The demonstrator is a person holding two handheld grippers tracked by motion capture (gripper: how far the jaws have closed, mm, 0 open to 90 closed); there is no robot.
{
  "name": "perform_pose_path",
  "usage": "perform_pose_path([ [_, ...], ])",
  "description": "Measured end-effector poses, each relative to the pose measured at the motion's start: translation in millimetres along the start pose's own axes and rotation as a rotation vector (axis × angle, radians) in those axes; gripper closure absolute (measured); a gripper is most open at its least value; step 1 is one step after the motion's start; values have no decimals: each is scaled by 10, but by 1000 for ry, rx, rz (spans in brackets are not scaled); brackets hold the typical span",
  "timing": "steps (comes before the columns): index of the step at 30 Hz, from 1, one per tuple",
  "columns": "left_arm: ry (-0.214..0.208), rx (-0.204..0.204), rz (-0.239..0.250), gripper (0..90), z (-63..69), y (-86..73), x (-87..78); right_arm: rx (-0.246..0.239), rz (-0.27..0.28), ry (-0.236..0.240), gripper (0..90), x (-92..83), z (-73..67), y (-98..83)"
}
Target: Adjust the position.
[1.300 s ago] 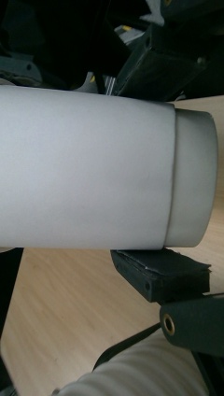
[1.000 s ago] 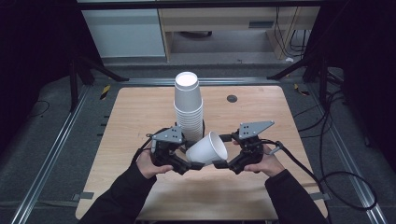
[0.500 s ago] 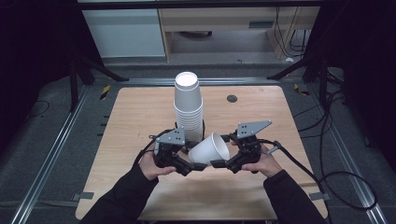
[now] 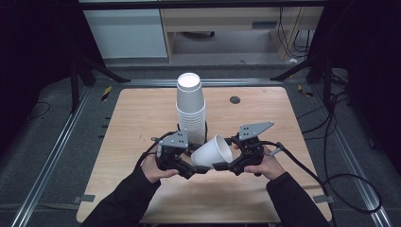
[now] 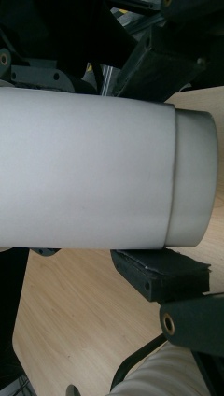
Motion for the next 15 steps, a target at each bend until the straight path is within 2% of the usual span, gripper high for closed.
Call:
perform_pose_path([
  [15, -3, 0, 16, 215, 8, 5, -13, -4, 11, 7, 104, -26, -11, 22],
])
Point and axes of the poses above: each handheld gripper's, and its own axes: x roughly forward along the jaws, y roughly out of its top, z roughly to its right, the point moved 4 cm from there along x, roughly forward along the jaws, and after that the axes turned 7 degrees about z, right-handed, at the moved point
